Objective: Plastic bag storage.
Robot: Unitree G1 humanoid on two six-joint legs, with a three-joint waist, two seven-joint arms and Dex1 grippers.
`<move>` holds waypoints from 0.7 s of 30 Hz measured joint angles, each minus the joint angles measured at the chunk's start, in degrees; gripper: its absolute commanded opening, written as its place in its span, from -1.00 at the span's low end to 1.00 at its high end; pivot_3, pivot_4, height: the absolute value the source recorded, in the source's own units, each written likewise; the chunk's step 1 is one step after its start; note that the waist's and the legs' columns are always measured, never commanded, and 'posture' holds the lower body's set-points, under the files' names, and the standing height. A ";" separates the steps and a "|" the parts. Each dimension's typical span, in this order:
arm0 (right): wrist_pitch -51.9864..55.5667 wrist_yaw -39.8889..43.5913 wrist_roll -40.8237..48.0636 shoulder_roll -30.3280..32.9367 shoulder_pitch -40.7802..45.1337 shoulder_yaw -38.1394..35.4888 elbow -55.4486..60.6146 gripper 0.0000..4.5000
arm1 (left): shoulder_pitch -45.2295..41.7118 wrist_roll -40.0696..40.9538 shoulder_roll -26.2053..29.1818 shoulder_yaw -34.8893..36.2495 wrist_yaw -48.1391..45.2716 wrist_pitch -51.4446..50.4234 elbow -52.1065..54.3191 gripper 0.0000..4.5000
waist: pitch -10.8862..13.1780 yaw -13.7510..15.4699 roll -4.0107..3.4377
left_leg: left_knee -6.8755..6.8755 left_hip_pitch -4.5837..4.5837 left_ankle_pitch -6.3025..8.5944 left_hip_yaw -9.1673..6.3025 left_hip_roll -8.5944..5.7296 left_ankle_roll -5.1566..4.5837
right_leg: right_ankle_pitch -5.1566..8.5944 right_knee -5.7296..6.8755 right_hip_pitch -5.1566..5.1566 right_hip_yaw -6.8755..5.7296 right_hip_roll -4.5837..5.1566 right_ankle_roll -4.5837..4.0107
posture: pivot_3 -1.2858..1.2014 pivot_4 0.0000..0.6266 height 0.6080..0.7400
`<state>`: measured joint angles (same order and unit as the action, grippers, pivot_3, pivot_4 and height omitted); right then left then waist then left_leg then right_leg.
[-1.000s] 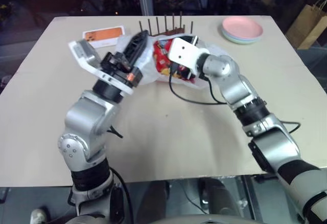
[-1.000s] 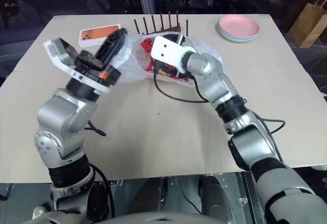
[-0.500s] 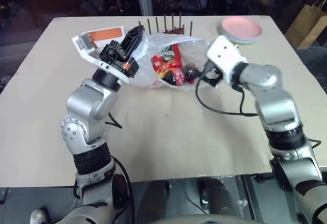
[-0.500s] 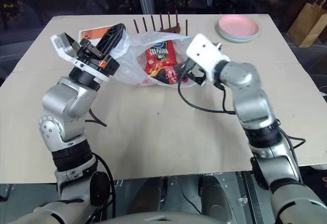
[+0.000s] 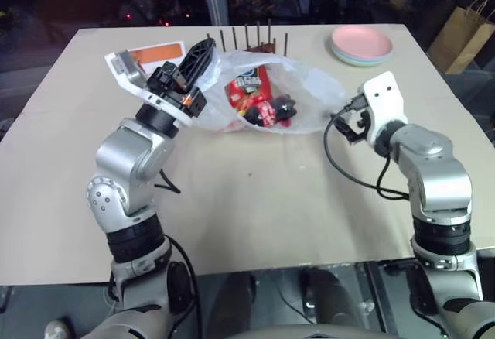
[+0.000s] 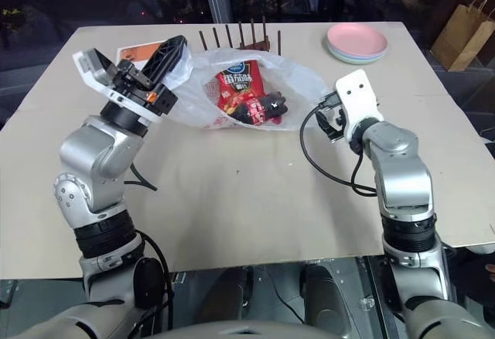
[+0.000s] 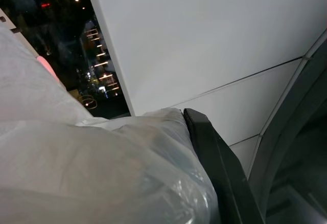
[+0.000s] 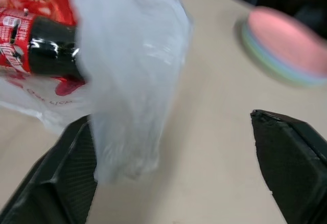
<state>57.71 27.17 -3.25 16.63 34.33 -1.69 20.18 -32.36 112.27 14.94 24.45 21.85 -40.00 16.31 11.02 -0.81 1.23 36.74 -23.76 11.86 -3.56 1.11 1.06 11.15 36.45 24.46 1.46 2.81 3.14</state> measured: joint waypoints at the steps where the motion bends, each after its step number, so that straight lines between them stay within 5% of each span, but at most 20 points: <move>1: -0.79 0.03 1.65 -0.60 0.01 -1.26 -1.03 0.10 | 0.02 0.00 1.10 -0.19 -0.43 -0.53 0.00 -1.00 | 0.00 0.01 0.00 | 0.00 -0.02 0.00 0.00 0.00 0.00 | 0.00 -0.01 0.00 0.00 0.00 0.00 | 0.03 -0.52 1.00; 6: 3.85 1.08 14.37 -5.91 7.11 -13.83 -2.49 -0.95 | -1.89 -0.07 6.78 -0.40 -2.84 -2.51 -1.77 -1.00 | 0.08 0.03 -0.05 | 0.01 -0.06 0.00 0.00 0.00 -0.01 | -0.01 0.01 0.06 -0.01 0.00 0.01 | 0.03 -0.52 1.00; 9: 9.22 1.42 23.85 -5.96 16.05 -22.31 -3.56 -0.98 | -7.63 -0.13 10.55 -0.36 -5.04 -3.59 -5.30 -1.00 | 0.09 0.20 -0.05 | -0.01 -0.06 0.00 -0.10 0.00 -0.01 | 0.01 0.04 0.04 -0.12 0.00 -0.01 | 0.03 -0.52 1.00; 13: 13.26 0.59 33.73 0.37 36.68 -32.56 -19.26 -0.98 | -26.38 -7.78 20.43 -2.38 -11.57 -4.30 -22.39 -1.00 | 0.50 0.22 -0.06 | -0.07 -0.22 -0.01 -0.05 -0.05 -0.02 | 0.00 -0.02 0.21 -0.12 0.01 0.00 | 0.03 -0.52 1.00; 19: 3.96 0.08 35.26 10.13 50.16 -32.99 -41.27 -0.98 | -41.58 -30.46 25.72 -8.55 -30.69 -3.69 -45.41 -1.00 | 0.45 -0.18 -0.07 | -0.77 -0.14 0.03 0.12 -0.04 -0.06 | 0.03 -0.59 0.21 -0.02 0.05 0.00 | 0.03 -0.52 1.00; 21: 3.08 0.52 35.32 11.70 50.04 -31.17 -44.72 -0.98 | -42.63 -36.62 25.54 -9.89 -36.40 -3.93 -50.14 -1.00 | 0.47 -0.74 -0.09 | -0.71 -1.06 -0.11 0.21 -0.05 0.18 | 0.01 -0.39 1.10 0.05 0.10 0.03 | 0.03 -0.52 1.00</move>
<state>60.79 27.69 32.07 28.32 84.37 -32.86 -24.54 -74.99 75.65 40.48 14.55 -14.55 -43.94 -33.83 11.49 -1.56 1.14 36.03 -24.82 11.75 -3.34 1.06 1.24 11.16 36.06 25.56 1.51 2.91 3.17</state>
